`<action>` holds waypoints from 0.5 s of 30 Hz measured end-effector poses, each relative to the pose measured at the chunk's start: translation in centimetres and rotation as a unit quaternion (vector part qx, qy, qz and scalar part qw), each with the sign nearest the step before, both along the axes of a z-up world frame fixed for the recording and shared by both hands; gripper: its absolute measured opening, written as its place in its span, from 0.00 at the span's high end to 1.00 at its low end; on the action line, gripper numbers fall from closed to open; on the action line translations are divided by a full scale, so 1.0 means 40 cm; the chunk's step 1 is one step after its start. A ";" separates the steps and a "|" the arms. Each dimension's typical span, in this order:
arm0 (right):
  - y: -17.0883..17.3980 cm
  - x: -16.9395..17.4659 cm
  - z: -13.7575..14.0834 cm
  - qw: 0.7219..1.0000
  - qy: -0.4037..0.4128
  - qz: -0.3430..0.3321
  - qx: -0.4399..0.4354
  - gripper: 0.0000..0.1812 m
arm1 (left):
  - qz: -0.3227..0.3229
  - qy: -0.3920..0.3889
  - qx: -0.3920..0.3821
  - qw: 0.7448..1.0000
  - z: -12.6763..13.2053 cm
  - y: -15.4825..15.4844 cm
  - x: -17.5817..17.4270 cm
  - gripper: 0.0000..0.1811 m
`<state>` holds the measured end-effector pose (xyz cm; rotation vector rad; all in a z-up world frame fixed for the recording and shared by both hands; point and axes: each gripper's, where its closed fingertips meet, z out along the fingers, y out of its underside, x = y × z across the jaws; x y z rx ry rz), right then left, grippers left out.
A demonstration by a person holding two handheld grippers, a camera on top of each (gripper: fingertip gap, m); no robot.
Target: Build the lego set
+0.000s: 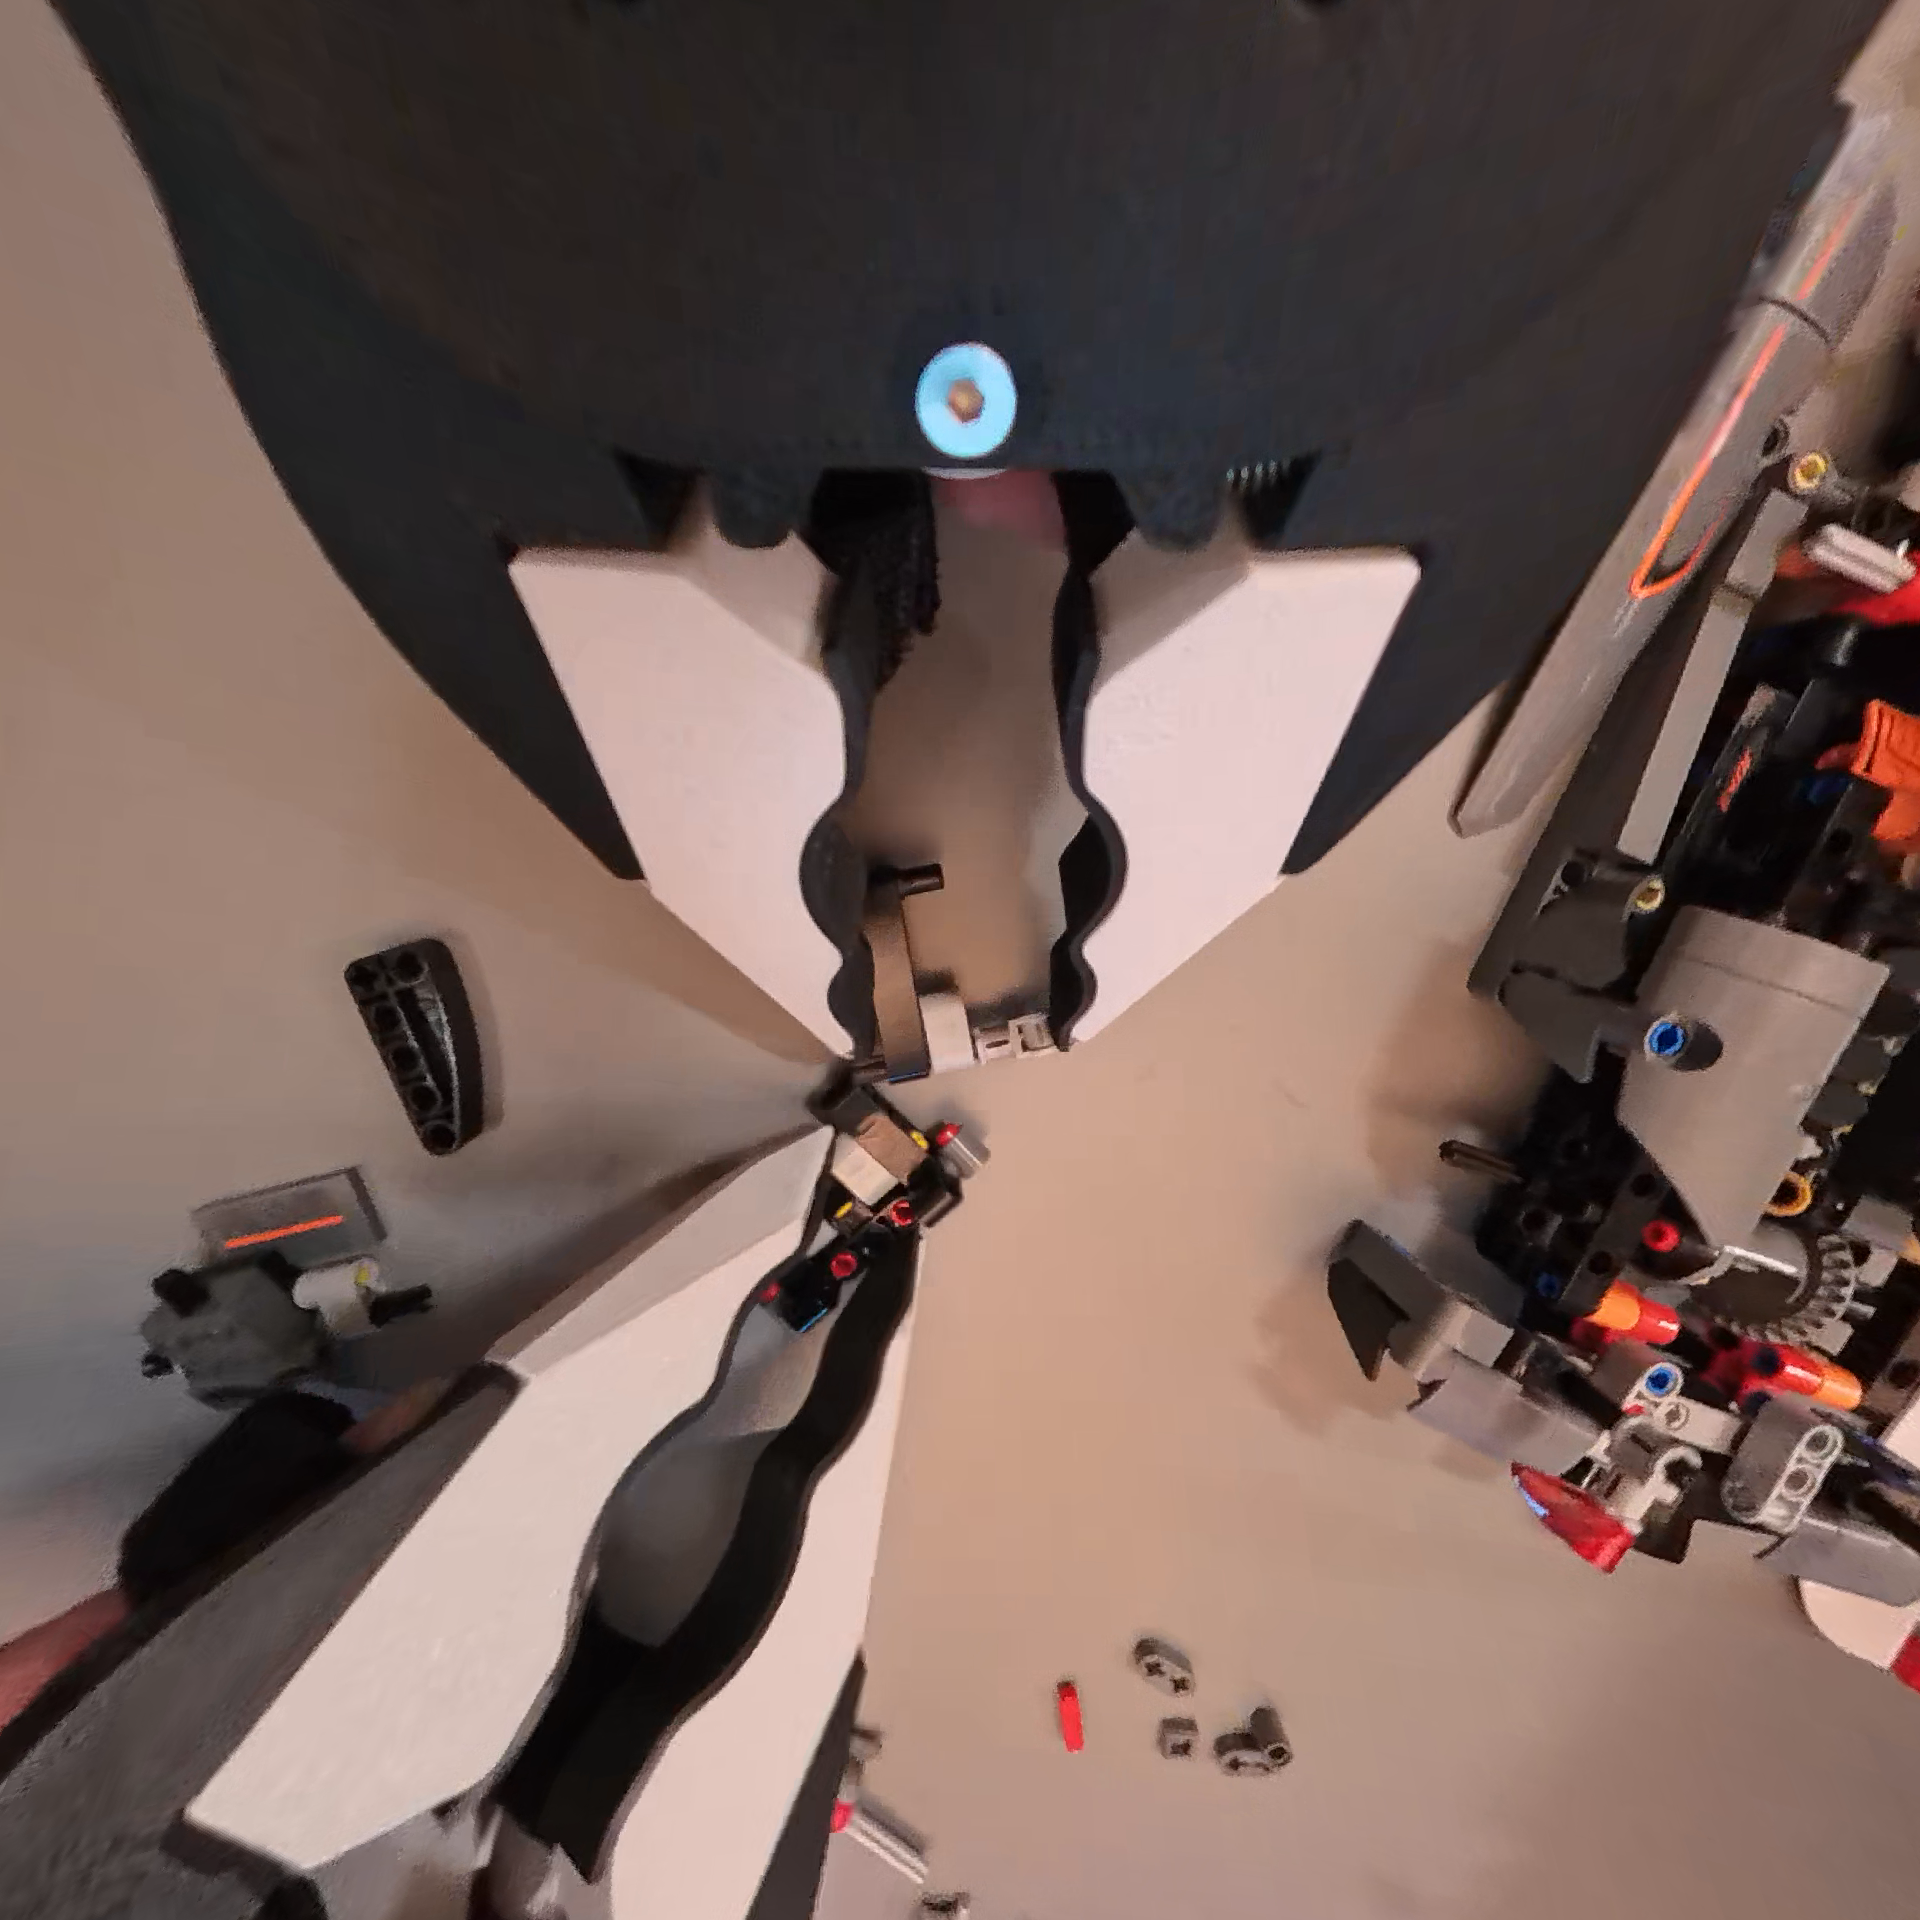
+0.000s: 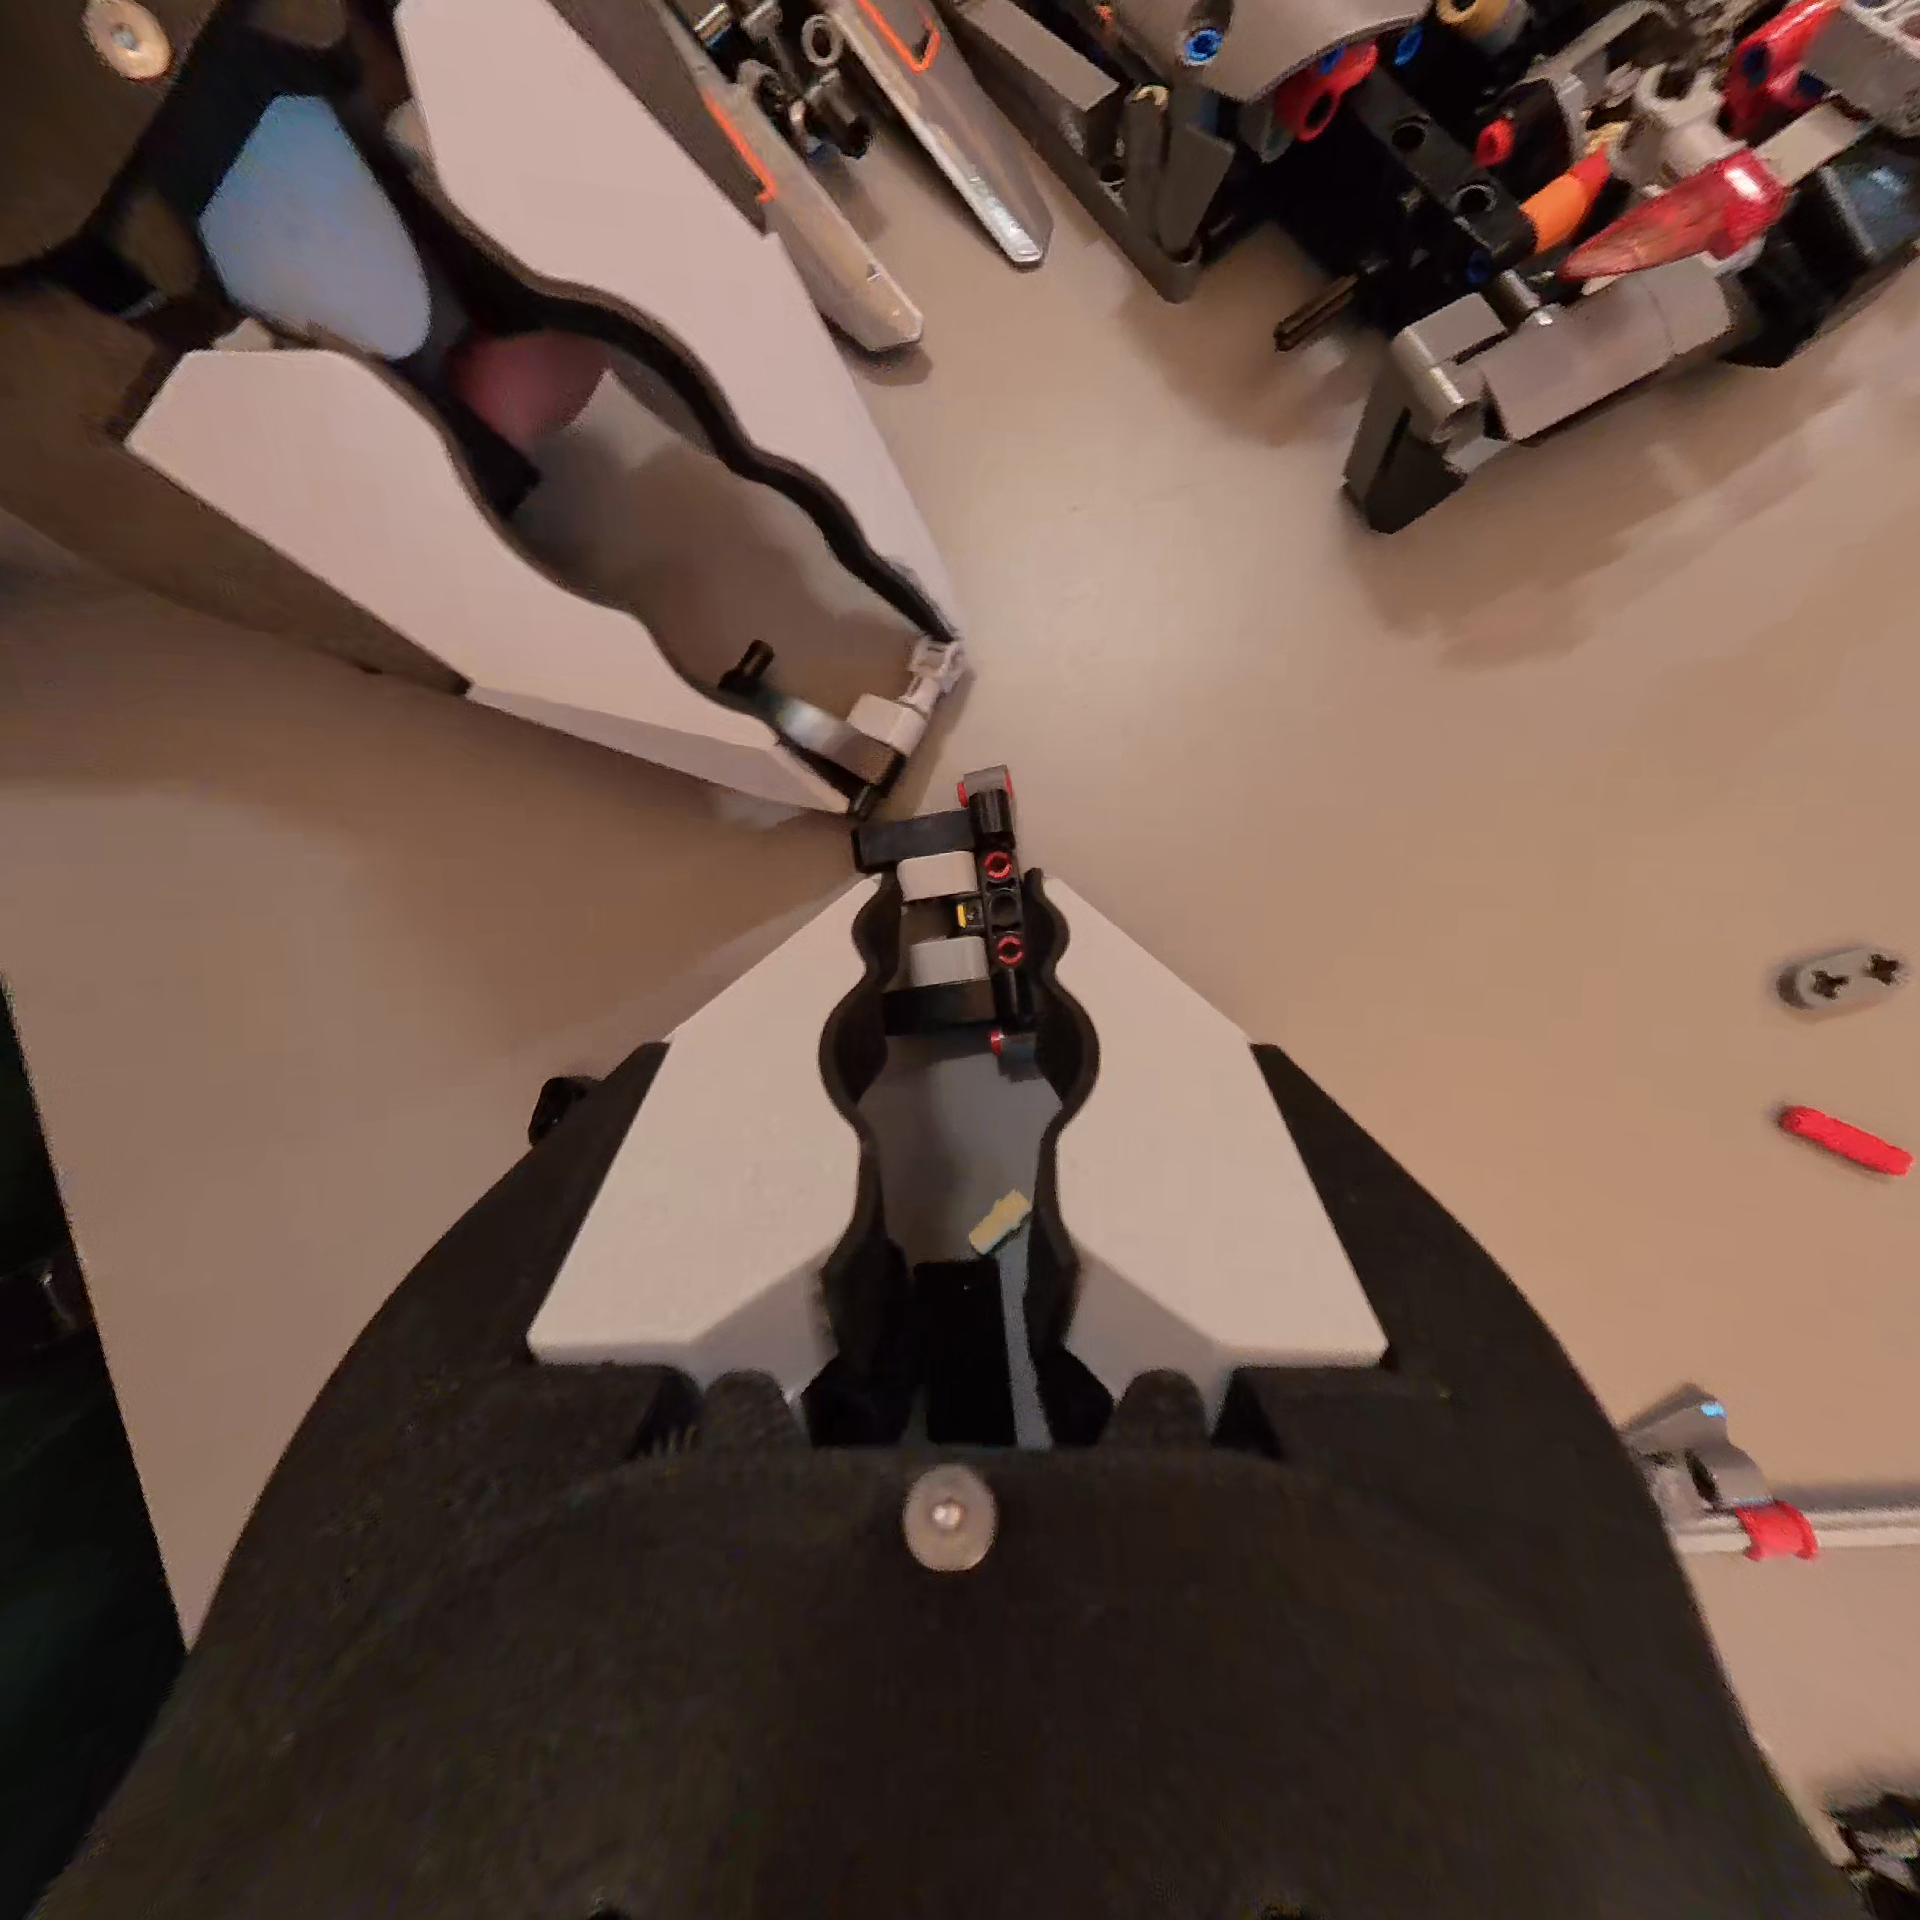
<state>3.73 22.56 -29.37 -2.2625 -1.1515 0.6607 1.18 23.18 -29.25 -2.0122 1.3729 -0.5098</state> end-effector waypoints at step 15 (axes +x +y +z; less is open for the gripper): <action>0.011 -0.012 0.001 0.999 0.017 -0.037 0.015 0.88 | 0.090 -0.012 -0.001 0.996 -0.004 0.020 -0.013 0.83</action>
